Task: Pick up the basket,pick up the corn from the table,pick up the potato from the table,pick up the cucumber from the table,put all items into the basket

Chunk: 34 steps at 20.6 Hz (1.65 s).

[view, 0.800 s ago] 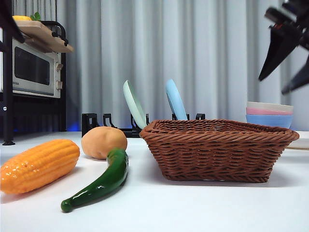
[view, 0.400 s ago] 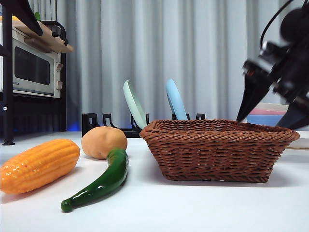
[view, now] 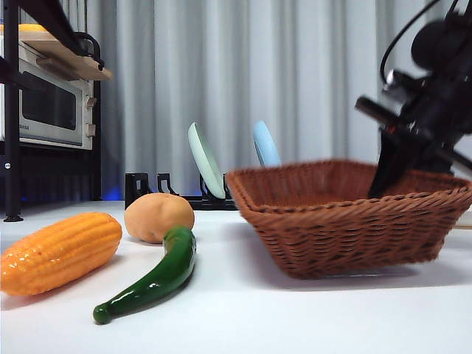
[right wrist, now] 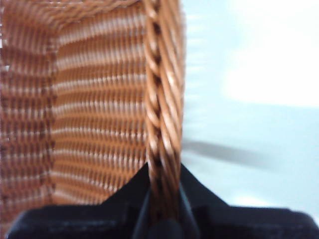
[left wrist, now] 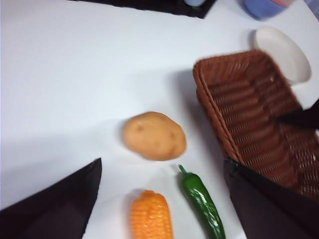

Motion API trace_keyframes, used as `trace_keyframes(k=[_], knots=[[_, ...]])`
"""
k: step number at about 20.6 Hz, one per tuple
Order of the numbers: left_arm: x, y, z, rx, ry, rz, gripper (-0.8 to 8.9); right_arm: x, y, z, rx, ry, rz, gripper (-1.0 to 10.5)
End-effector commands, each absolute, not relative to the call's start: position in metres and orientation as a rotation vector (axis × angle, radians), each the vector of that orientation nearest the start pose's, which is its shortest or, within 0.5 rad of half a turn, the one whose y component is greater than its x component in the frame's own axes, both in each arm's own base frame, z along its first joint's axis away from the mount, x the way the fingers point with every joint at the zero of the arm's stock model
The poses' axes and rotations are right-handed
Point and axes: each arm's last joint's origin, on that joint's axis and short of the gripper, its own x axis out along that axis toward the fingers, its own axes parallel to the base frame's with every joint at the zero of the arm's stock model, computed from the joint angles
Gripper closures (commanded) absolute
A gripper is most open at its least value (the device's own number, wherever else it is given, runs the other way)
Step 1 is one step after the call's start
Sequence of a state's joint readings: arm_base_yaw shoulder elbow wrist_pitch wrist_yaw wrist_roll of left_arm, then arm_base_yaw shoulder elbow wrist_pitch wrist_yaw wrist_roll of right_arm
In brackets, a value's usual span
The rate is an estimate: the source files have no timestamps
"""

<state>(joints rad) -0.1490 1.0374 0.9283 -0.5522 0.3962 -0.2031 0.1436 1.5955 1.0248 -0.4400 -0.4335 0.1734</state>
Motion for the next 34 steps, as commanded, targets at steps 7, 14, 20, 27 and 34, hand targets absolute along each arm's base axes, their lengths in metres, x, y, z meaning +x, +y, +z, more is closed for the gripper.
trace_keyframes(k=[7,14,20,27,34], knots=[[0.242,-0.082,0.267,-0.28,0.888,-0.502,3.36,0.262,0.036,0.296,0.291,0.738,0.41,9.6],[0.301,-0.115,0.254,-0.323,0.971,-0.47,2.79,0.208,0.029,0.341,0.247,0.572,0.362,9.6],[0.337,-0.13,0.254,-0.277,1.18,-0.338,2.79,0.191,0.025,0.345,0.198,0.583,0.302,9.6],[0.35,-0.135,0.228,-0.349,1.311,-0.243,2.79,0.191,0.025,0.344,0.197,0.592,0.294,9.6],[0.36,-0.141,0.199,-0.396,1.379,-0.191,2.8,0.19,0.025,0.343,0.199,0.6,0.298,9.6]])
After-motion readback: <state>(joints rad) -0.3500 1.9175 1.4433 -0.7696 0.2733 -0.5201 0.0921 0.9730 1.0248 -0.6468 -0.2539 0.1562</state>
